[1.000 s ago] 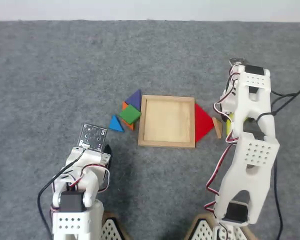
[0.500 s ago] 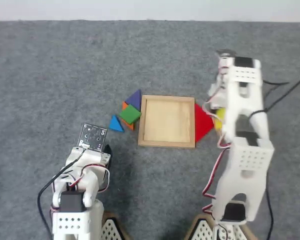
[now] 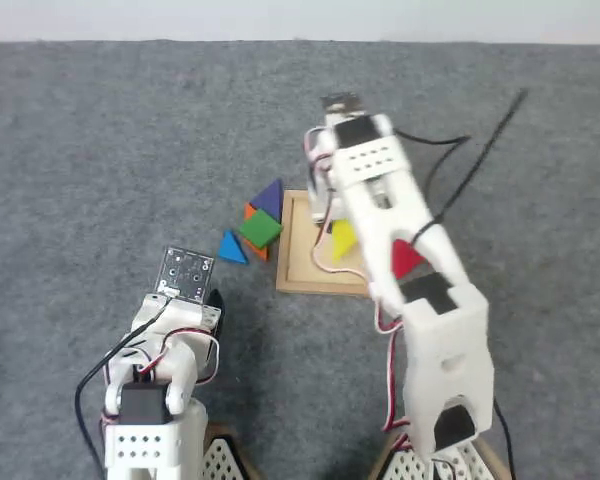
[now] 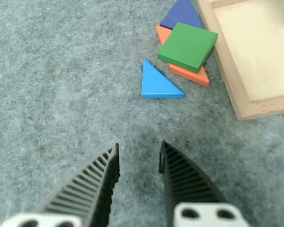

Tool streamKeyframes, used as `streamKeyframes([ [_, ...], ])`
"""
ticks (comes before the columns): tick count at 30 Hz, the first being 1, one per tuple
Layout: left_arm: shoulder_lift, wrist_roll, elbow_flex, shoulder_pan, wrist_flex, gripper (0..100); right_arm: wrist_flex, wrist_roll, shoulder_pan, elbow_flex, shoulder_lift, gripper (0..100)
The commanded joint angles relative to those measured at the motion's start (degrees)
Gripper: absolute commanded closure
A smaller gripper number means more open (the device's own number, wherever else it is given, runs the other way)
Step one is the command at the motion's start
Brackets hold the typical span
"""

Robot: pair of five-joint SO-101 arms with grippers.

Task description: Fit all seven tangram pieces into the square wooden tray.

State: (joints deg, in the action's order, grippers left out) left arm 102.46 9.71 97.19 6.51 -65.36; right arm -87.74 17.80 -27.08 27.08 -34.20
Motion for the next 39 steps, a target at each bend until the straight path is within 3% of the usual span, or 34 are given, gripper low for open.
streamKeyframes([
  [1,1.0,-0.5,-0.7,0.4,-0.2,86,3.7,4.7,-3.6,1.5,-0.3,78.6],
  [9,1.0,-0.5,-0.7,0.4,-0.2,86,3.6,5.2,-7.3,1.5,-0.8,78.0],
  [18,1.0,-0.5,-0.7,0.4,-0.2,86,3.7,5.3,-8.8,1.5,-1.0,59.9],
  [23,1.0,-0.5,-0.7,0.4,-0.2,86,3.6,5.0,-10.0,1.5,-1.0,58.2],
  [27,1.0,-0.5,-0.7,0.4,-0.2,86,1.6,-1.2,-5.1,1.5,-0.6,58.0],
  [32,1.0,-0.5,-0.7,0.4,-0.2,86,1.5,-1.7,1.8,1.3,-1.0,58.0],
  [39,1.0,-0.5,-0.7,0.4,-0.2,86,1.2,-1.5,3.3,1.1,-2.9,58.1],
])
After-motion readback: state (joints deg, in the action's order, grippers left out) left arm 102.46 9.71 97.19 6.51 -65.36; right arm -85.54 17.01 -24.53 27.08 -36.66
